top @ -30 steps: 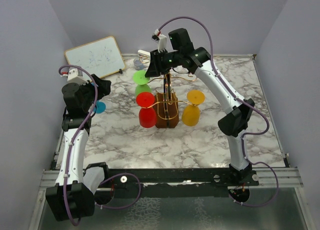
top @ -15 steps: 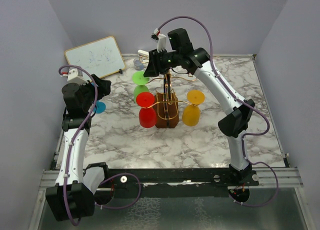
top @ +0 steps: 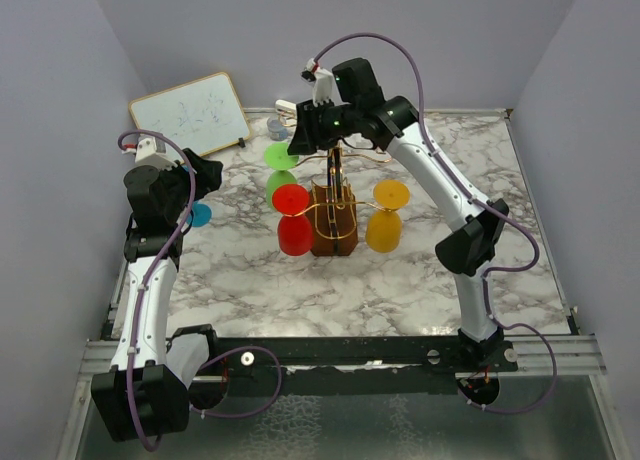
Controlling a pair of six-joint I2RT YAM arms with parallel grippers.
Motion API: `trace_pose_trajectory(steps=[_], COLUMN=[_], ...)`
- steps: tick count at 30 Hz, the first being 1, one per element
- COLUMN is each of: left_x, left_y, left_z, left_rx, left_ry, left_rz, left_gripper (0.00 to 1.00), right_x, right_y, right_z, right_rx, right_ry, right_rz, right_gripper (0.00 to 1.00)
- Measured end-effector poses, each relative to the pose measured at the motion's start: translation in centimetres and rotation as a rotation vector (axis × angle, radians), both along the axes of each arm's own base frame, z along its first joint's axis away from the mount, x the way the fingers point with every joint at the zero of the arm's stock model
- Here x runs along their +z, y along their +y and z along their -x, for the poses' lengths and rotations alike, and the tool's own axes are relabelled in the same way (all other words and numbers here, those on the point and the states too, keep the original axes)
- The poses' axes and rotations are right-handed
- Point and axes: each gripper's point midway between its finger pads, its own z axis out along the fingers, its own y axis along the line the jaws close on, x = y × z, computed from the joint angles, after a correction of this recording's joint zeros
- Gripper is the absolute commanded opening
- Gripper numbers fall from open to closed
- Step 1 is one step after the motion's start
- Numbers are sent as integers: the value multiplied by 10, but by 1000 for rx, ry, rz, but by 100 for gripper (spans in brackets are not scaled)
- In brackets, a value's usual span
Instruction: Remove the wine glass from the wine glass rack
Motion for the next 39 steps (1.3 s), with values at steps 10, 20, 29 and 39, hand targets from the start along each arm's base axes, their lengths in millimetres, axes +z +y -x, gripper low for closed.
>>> trace_pose_trajectory(steps=[10,20,29,39], left_x=[-1,-1,-1,-1], left_y=[-1,-1,-2,-2], left_z=[0,0,0,0], left_rx=[-3,-7,-7,-8], left_ry=[3,2,3,3], left_rz=[4,6,9,9], left_gripper=[73,73,73,73], right_x=[-5,-5,-7,-9], right_y=[1,6,9,12], right_z=[6,10,10,11], right_rx=[-3,4,4,3], right_ry=[14,18,22,17], right_rz=[21,20,22,27], right_gripper=[41,41,40,38])
